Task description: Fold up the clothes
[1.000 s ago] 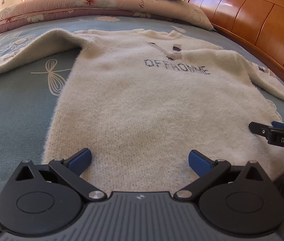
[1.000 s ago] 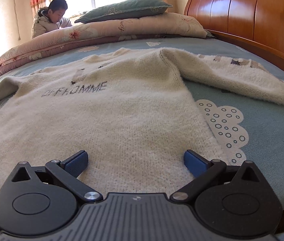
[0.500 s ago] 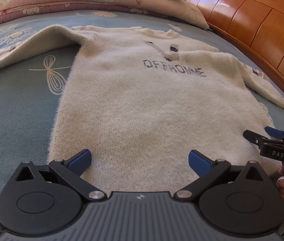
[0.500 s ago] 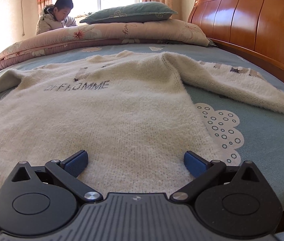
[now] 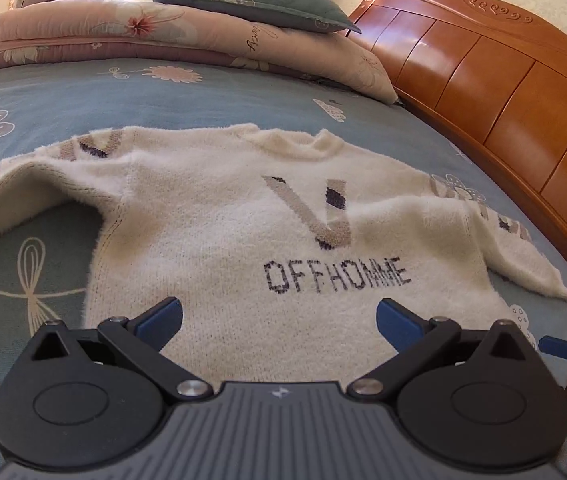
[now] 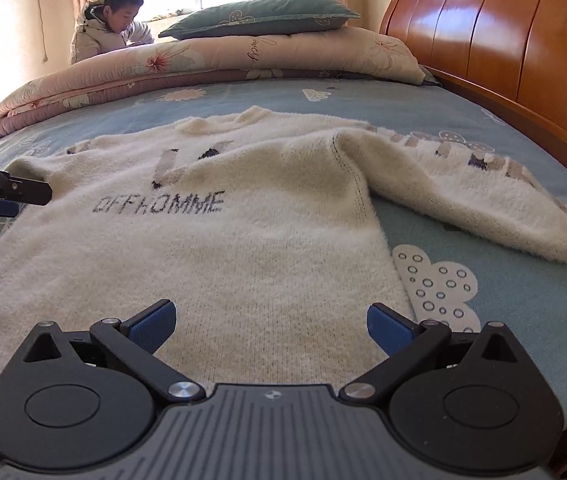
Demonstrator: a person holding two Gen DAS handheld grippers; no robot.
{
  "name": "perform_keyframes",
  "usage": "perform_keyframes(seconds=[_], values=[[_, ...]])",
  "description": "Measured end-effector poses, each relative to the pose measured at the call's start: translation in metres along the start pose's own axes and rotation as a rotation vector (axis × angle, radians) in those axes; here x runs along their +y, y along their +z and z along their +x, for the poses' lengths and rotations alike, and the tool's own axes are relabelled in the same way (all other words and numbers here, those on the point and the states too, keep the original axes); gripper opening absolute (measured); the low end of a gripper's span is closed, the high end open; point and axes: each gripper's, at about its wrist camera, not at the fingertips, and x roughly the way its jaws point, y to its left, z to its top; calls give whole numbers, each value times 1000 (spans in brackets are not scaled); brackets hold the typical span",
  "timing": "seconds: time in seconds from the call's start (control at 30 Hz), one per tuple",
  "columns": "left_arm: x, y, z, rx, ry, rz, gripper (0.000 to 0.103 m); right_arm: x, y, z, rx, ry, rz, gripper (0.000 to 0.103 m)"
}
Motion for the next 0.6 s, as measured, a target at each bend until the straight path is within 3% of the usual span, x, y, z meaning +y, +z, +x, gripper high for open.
perform_keyframes(seconds=[0.13, 0.27, 0.37, 0.53, 0.6], values=[[12, 14, 15, 11, -29, -15, 102, 19, 76, 0, -26, 57, -148, 103], [37, 23, 6, -18, -28, -33, 102, 54, 157, 25, -9, 228, -222, 103], [70, 28, -10, -56, 4, -105, 102, 90, 207, 62, 41, 350, -248, 103], [144, 38, -25, -36, 68, -267, 102, 161, 255, 146, 187, 506, -237, 99], [168, 36, -33, -56, 116, -303, 102, 195, 263, 179, 232, 529, -256, 91]])
